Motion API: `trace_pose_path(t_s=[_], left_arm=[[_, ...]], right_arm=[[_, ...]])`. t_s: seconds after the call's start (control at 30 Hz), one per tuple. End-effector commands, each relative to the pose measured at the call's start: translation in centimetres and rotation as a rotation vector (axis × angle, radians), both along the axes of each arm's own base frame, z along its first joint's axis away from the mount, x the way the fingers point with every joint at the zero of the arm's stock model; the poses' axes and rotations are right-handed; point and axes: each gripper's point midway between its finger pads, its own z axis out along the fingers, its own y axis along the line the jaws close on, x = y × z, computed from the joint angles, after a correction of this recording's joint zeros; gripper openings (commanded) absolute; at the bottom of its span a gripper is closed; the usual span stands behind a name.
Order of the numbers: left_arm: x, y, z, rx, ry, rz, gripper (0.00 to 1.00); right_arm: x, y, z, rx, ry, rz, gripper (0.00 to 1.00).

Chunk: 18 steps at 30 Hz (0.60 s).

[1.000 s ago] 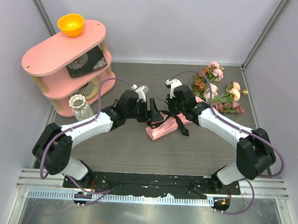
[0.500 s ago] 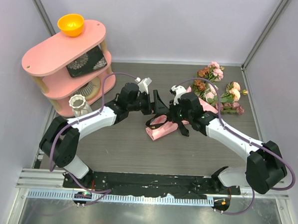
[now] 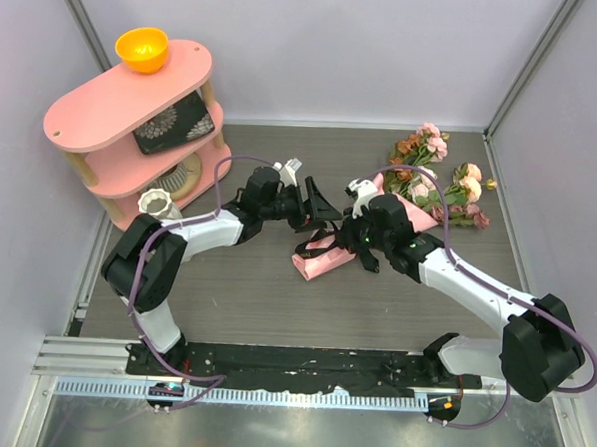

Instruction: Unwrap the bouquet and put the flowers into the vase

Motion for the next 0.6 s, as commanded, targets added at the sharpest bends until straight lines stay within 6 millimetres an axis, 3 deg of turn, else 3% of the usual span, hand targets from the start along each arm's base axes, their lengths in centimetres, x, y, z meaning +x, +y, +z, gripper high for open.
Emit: trace_pose_path(t_s=[0.0, 0.13, 0.17, 0.23, 0.37, 0.5, 0.57], left_arm=[[0.7, 0.5, 2.1, 0.002, -0.07, 0.045, 0.75], [1.3, 0.2, 0.9, 0.046, -0.052, 0.045, 0.64], [1.4, 0.2, 0.6, 0.05, -0.05, 0.046, 0.54], [1.8, 0.0, -0.1, 0.055, -0.048, 0.052, 0.44], [2.4, 0.2, 0.2, 0.075, -0.083, 0.066, 0.0], [2.8, 0.9, 1.1, 0.11, -0.139, 0.112, 0.0], [2.6, 1.3, 1.7, 0.117, -0.157, 0.121, 0.0]], right_arm=[[0.7, 0.6, 2.6, 0.053, -0.089, 0.017, 0.07], [0.6, 1.1, 3.3, 0.087, -0.11, 0.036, 0.08], [0.5, 1.1, 3.3, 0.088, -0.109, 0.039, 0.08], [0.2, 1.0, 3.2, 0.094, -0.104, 0.04, 0.08], [0.0, 0.6, 3.2, 0.095, -0.092, 0.013, 0.2], [0.1, -2.1, 1.8, 0.028, -0.042, -0.139, 0.59], [-0.1, -3.4, 0.9, -0.013, -0.013, -0.197, 0.64]])
